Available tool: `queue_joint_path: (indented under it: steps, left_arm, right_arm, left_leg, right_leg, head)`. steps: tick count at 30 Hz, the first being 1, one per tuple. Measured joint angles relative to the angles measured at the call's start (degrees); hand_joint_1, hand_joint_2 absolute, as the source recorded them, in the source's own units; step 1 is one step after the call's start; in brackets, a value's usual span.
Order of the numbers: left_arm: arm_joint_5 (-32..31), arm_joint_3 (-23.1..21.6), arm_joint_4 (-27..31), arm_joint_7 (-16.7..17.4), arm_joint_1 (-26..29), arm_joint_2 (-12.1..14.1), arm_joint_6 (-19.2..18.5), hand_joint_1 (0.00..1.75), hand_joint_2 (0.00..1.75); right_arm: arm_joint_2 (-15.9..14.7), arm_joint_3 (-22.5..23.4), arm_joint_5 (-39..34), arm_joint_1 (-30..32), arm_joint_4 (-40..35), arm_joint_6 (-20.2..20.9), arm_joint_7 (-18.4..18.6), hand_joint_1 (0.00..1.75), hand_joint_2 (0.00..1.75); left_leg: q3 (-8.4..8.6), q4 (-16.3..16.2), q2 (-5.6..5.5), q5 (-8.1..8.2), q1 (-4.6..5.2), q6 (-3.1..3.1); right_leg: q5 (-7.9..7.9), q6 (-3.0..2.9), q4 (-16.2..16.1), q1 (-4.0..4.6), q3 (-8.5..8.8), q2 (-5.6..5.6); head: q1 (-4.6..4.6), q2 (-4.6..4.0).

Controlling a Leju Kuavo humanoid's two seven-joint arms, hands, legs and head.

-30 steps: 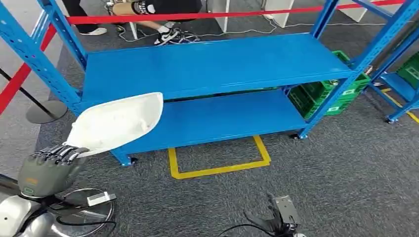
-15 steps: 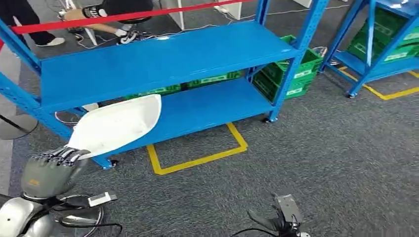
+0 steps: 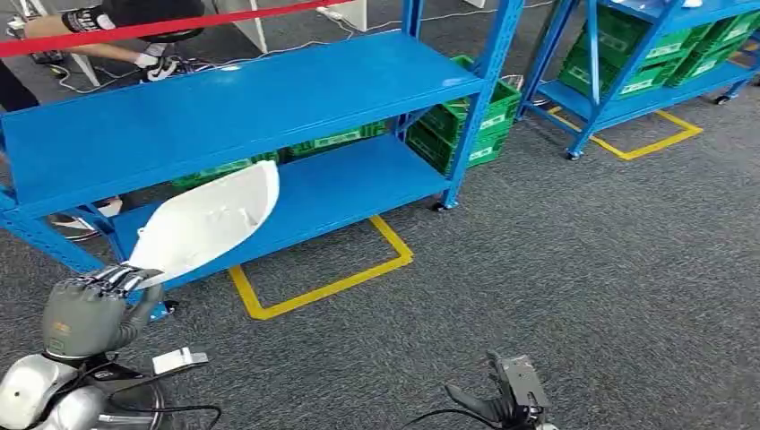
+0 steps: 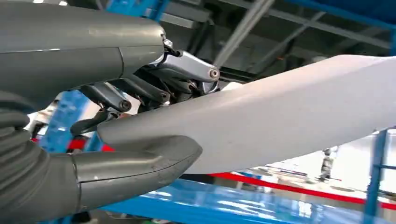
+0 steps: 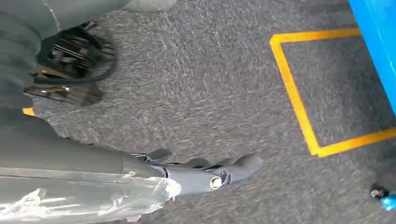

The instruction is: Take the parts from the cabinet and place them on the table.

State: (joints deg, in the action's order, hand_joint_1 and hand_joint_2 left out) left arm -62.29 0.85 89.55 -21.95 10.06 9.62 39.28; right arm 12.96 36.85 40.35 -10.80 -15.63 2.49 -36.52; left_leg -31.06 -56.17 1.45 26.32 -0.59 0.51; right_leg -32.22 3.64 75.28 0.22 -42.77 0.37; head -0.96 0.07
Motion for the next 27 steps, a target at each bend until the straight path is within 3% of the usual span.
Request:
queue_joint_path:
  steps: [1, 2, 4, 5, 6, 7, 9, 10, 11, 12, 13, 15, 16, 17, 19, 20, 21, 22, 25, 26, 27]
  left_arm:
    - [0.0, 0.04, -0.04, -0.22, 0.07, -0.18, 0.09, 1.75, 1.75]
    - [0.0, 0.09, -0.04, -0.35, 0.05, -0.26, 0.28, 1.75, 1.75]
    - [-0.33, 0.09, 0.0, -0.59, -0.03, -0.64, 0.35, 1.75, 1.75]
    - [-0.63, 0.07, 0.18, -0.83, -0.07, -0.94, 0.35, 1.75, 1.75]
    - [-0.59, 0.07, 0.31, -1.14, -0.09, -1.25, 0.33, 1.75, 1.75]
    - [-0.61, -0.11, 0.48, -1.22, -0.28, -1.79, 0.0, 1.75, 1.75]
    - [-1.02, -1.4, 0.74, -0.83, -1.23, -2.73, -0.9, 1.75, 1.75]
    - [-1.13, -2.01, 0.96, -0.63, -1.6, -3.08, -1.07, 1.75, 1.75]
    - [-1.16, -2.27, 1.14, -0.55, -1.84, -3.21, -1.09, 1.75, 1.75]
    - [-1.13, -2.58, 1.22, -0.5, -1.99, -3.39, -1.12, 1.75, 1.75]
    - [-0.83, -2.71, 1.25, -0.46, -2.01, -3.45, -1.16, 1.75, 1.75]
    - [0.31, -3.04, 1.25, -0.5, -2.04, -3.69, -1.31, 1.75, 1.75]
    - [1.36, -3.5, 1.25, -0.92, -2.3, -3.93, -1.44, 1.75, 1.75]
    - [2.57, -4.0, 1.25, -1.46, -2.78, -4.3, -1.55, 1.75, 1.75]
    - [5.08, -5.11, 1.31, -2.56, -4.26, -4.89, -1.75, 1.75, 1.75]
    - [6.0, -5.41, 1.4, -3.03, -4.91, -5.05, -1.81, 1.75, 1.75]
    - [6.9, -5.81, 1.4, -3.54, -5.41, -5.22, -1.86, 1.75, 1.75]
    - [7.59, -6.08, 1.53, -3.85, -5.7, -5.38, -1.9, 1.75, 1.75]
    - [8.65, -6.73, 1.55, -4.63, -6.28, -5.81, -2.1, 1.75, 1.75]
    - [9.2, -6.91, 1.57, -5.02, -6.73, -6.01, -2.38, 1.75, 1.75]
    - [9.69, -6.95, 1.57, -5.36, -6.88, -6.03, -2.65, 1.75, 1.75]
  right_arm:
    - [0.0, -0.17, -0.2, 0.17, 0.0, -0.04, 0.07, 0.0, 1.75]
    - [0.0, -0.22, -0.35, 0.28, 0.0, -0.11, 0.11, 0.0, 1.75]
    - [0.0, -0.26, -0.77, 0.3, 0.0, -0.33, 0.15, 0.0, 1.75]
    - [0.0, -0.31, -0.94, 0.31, -0.04, -0.35, 0.11, 0.0, 1.75]
    - [0.0, -0.37, -1.27, 0.21, -0.04, -0.35, -0.09, 0.0, 1.75]
    - [-0.04, -0.39, -1.86, 0.28, -0.04, -0.29, -0.46, 0.0, 1.75]
    - [-0.44, -0.39, -2.47, 1.17, -0.04, -0.04, -1.03, 0.0, 1.75]
    - [-0.59, -0.39, -2.71, 1.46, -0.07, 0.02, -1.14, 0.0, 1.75]
    - [-0.63, -0.39, -2.77, 1.67, -0.09, 0.04, -1.24, 0.0, 1.75]
    - [-0.72, -0.39, -2.78, 1.63, -0.13, 0.04, -1.29, 0.0, 1.75]
    - [-0.77, -0.39, -2.86, 1.6, -0.13, 0.07, -1.33, 0.0, 1.75]
    - [-0.83, -0.39, -3.08, 1.88, -0.13, 0.11, -1.38, 0.0, 1.75]
    - [-0.96, -0.37, -3.37, 2.13, -0.13, 0.11, -1.4, 0.0, 1.75]
    - [-1.11, -0.33, -3.54, 2.4, -0.13, 0.11, -1.42, 0.0, 1.75]
    - [-1.38, -0.31, -3.74, 2.76, -0.13, 0.17, -1.51, 0.0, 1.75]
    - [-1.46, -0.31, -3.74, 2.81, -0.13, 0.2, -1.55, 0.0, 1.75]
    - [-1.73, -0.31, -3.74, 2.74, -0.13, 0.2, -1.6, 0.0, 1.75]
    - [-1.79, -0.31, -3.74, 2.7, -0.13, 0.26, -1.66, 0.0, 1.75]
    - [-2.2, -0.28, -3.76, 3.58, -0.13, 0.31, -1.68, 0.0, 1.75]
    - [-2.43, -0.28, -3.78, 3.78, -0.13, 0.31, -1.7, 0.0, 1.75]
    - [-2.43, -0.31, -3.78, 3.75, -0.13, 0.37, -1.71, 0.0, 1.75]
  left_leg:
    - [0.02, 0.0, 0.65, 0.0, 0.06, 0.0]
    - [0.05, -0.01, 1.23, 0.01, 0.13, 0.0]
    - [0.32, -0.01, 2.57, 0.15, 0.19, -0.07]
    - [0.5, -0.01, 3.02, 0.27, 0.42, -0.26]
    - [0.37, -0.37, 3.54, 0.46, 0.91, -0.54]
    - [0.27, -0.4, 4.04, 0.37, 1.06, -0.66]
    - [0.3, -0.18, 5.32, 0.21, 1.08, -0.95]
    - [0.38, -0.21, 6.03, 0.49, 1.09, -1.33]
    - [0.17, -0.73, 4.1, 1.43, 0.76, -1.67]
    - [-0.92, -3.28, 1.3, 3.39, 0.65, -1.81]
    - [-2.75, -7.42, -0.11, 5.57, 0.6, -1.92]
    - [-7.21, -16.29, -1.06, 8.97, 0.52, -2.07]
    - [-8.38, -18.12, -1.19, 8.9, 0.52, -2.11]
    - [-8.11, -17.09, -1.2, 7.25, 0.5, -2.13]
    - [-4.6, -9.3, -1.56, 1.78, 0.11, -2.2]
    - [-2.28, -4.44, -3.29, -0.65, -0.39, -2.51]
    - [-1.27, -2.09, -6.74, -0.42, -0.91, -2.88]
    - [-1.04, -1.2, -6.56, 0.24, -0.91, -2.24]
    - [-1.42, -1.38, -4.75, -0.12, -0.54, -1.07]
    - [-1.36, -1.18, -3.84, -0.29, -0.8, -0.72]
    - [-1.32, -1.18, -3.36, -0.29, -0.74, -0.33]
  right_leg:
    - [0.35, 0.0, 0.6, -0.02, -0.19, -0.01]
    - [1.79, -0.13, -1.19, -0.01, 0.92, -0.05]
    - [6.59, -0.59, -11.1, 0.16, 6.29, -1.17]
    - [8.01, -0.86, -15.82, 0.45, 8.87, -4.25]
    - [7.35, -1.0, -17.41, 1.07, 9.55, -5.45]
    - [7.57, -1.64, -17.22, 0.88, 9.22, -4.73]
    - [7.7, -2.04, -17.09, 1.02, 8.73, -3.47]
    - [8.07, -2.6, -17.63, 0.78, 8.81, -2.64]
    - [8.35, -2.97, -17.88, 0.49, 8.89, -1.92]
    - [8.6, -3.35, -18.02, 0.35, 8.79, -1.25]
    - [8.71, -3.52, -18.02, 0.26, 8.66, -0.48]
    - [8.87, -3.7, -18.01, 0.24, 8.43, 1.22]
    - [8.95, -3.63, -18.0, 0.24, 8.38, 2.0]
    - [9.05, -3.49, -17.99, 0.2, 8.38, 2.78]
    - [9.22, -3.17, -17.93, 0.02, 8.41, 4.22]
    - [9.26, -2.89, -17.75, -0.1, 8.27, 4.95]
    - [9.21, -2.34, -17.26, 0.21, 7.77, 5.58]
    - [9.4, -1.97, -16.82, 0.02, 6.89, 6.37]
    - [10.19, -0.73, -17.42, -0.5, 6.27, 8.22]
    - [9.78, -0.61, -17.04, -0.42, 5.71, 7.35]
    - [8.37, -0.3, -15.11, 0.0, 4.94, 4.06]
  head:
    - [0.02, 0.0]
    - [0.0, 0.0]
    - [0.0, 0.0]
    - [0.07, -0.02]
    - [0.2, 0.0]
    - [-0.07, 0.0]
    - [-0.02, 0.0]
    - [0.0, 0.0]
    - [-0.13, 0.0]
    - [-0.37, 0.0]
    - [-0.5, 0.0]
    - [-0.66, 0.0]
    - [-0.63, 0.0]
    - [-0.68, -0.02]
    - [-0.61, 0.0]
    - [-0.63, 0.0]
    - [-0.68, -0.02]
    - [-0.68, 0.0]
    - [-0.68, 0.0]
    - [-0.7, 0.0]
    - [0.07, 0.0]
